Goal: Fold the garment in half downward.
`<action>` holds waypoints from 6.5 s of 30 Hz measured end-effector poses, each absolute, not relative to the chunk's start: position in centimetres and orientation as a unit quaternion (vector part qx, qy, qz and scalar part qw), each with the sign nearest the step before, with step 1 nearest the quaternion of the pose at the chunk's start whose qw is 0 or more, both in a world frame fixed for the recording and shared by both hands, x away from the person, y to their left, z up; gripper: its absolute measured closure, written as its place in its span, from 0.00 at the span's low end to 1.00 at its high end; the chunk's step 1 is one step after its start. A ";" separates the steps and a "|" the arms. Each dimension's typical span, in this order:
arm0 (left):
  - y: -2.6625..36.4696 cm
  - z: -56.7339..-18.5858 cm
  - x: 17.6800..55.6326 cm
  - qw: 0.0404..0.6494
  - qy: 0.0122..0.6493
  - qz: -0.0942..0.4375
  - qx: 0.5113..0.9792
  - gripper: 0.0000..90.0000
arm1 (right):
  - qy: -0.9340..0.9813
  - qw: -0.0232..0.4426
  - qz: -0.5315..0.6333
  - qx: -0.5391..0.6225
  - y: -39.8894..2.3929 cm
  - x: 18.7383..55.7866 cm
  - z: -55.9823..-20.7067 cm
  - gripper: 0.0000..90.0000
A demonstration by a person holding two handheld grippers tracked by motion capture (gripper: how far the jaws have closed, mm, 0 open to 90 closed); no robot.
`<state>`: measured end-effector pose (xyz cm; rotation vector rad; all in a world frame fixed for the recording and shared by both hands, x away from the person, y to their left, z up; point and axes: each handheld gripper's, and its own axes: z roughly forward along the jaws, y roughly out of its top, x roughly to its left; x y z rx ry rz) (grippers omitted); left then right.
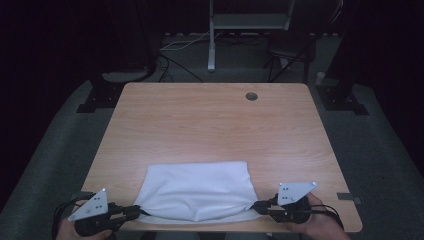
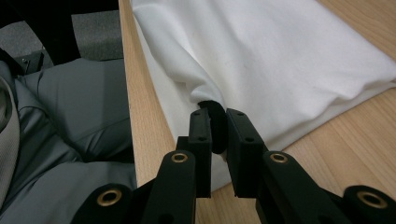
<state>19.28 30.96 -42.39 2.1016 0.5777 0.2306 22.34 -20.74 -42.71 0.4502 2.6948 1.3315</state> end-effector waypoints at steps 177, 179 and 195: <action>22.1 -43.1 46.2 0.363 0.407 0.128 0.829 0.82 | 0.844 0.190 0.348 0.361 -17.9 42.9 -43.6 0.85; 22.2 -43.1 46.2 0.368 0.409 0.130 0.825 0.78 | 0.842 0.196 0.343 0.367 -17.9 42.9 -43.5 0.78; 23.0 -40.5 38.9 0.409 0.393 0.154 0.809 0.34 | 0.845 0.209 0.380 0.313 -16.8 37.3 -41.3 0.39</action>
